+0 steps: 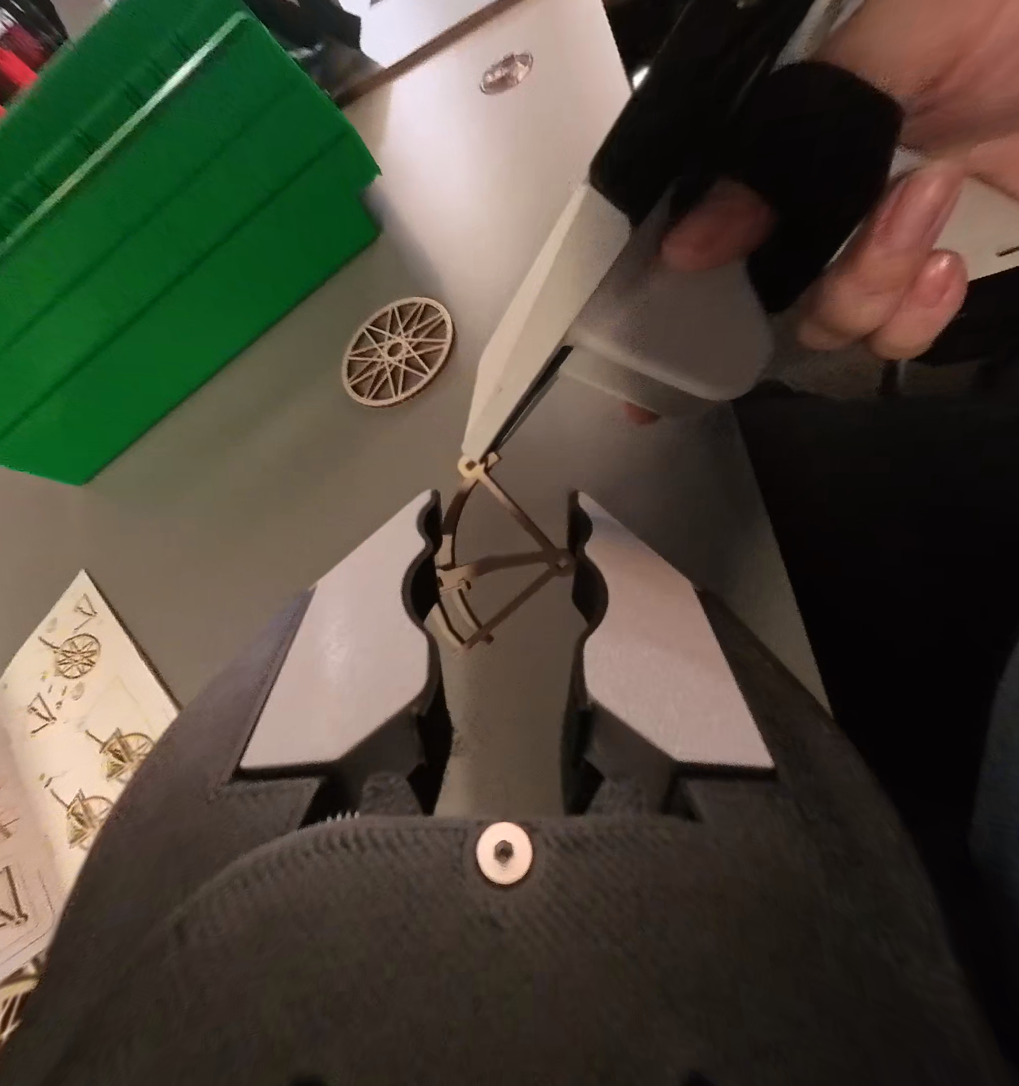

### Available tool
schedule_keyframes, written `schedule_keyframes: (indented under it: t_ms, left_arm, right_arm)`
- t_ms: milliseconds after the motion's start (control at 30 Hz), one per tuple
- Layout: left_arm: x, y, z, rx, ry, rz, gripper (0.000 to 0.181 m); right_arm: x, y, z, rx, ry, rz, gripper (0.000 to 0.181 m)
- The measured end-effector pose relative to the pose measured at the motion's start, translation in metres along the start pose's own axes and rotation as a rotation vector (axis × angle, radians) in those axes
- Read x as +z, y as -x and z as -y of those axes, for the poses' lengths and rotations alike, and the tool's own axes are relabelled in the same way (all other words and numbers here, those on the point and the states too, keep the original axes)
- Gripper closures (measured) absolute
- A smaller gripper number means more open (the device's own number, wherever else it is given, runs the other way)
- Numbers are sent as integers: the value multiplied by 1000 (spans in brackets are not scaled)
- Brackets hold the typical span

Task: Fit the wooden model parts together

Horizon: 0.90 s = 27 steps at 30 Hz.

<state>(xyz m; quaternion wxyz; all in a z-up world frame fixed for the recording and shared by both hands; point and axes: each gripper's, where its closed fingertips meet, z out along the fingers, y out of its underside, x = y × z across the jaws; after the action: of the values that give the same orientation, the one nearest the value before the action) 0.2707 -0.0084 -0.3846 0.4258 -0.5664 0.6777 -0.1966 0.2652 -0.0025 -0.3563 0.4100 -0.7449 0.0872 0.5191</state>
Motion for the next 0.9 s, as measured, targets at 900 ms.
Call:
schedule_keyframes:
  t_ms: [900]
  left_arm:
    - [1,2,-31,86,392,-446,116]
  right_arm:
    - [-1,-38,-19,-907,407,-196,164]
